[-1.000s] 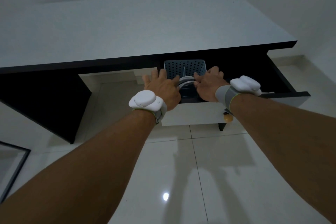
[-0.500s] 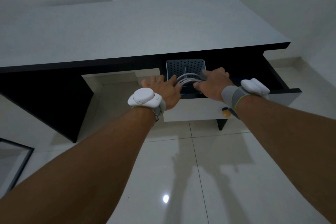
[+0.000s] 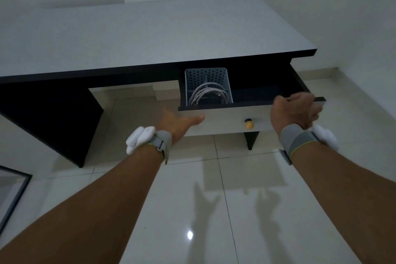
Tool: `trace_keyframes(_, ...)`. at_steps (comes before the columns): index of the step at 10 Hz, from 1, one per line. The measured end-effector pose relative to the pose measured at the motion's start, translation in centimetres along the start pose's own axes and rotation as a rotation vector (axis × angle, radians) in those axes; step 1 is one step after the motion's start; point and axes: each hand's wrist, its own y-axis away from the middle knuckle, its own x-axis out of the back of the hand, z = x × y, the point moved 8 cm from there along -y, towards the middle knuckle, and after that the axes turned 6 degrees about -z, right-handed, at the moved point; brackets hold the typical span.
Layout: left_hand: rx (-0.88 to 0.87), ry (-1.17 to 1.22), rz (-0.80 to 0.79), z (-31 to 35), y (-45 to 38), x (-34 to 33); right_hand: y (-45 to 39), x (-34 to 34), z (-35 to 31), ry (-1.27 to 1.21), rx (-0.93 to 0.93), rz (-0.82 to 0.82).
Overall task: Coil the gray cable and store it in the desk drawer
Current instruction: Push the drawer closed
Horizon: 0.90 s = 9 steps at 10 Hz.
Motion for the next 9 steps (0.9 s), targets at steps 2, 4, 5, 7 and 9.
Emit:
trace_keyframes(2, 0.047, 0.209, -0.091, -1.7, 0.3, -2.8, 0.4, -2.0, 3.0, 0.134, 0.014, -0.188)
trace_keyframes(4, 0.112, 0.333, -0.050, -1.8, 0.0, -4.3, 2.1, -4.4, 2.5, 0.215, 0.122, -0.278)
trace_keyframes(5, 0.122, 0.363, -0.015, -2.1, 0.0, -4.7, 2.5, -7.6, 3.6, 0.168, 0.045, -0.453)
trace_keyframes(7, 0.103, 0.368, 0.059, -2.1, -0.1, -4.3, 1.5, -10.7, 5.7, -0.306, -0.273, -0.595)
trace_keyframes(9, 0.095, 0.324, 0.037, -0.7, -1.9, -4.0, -0.4, -11.7, 4.2, -0.283, -0.222, -0.567)
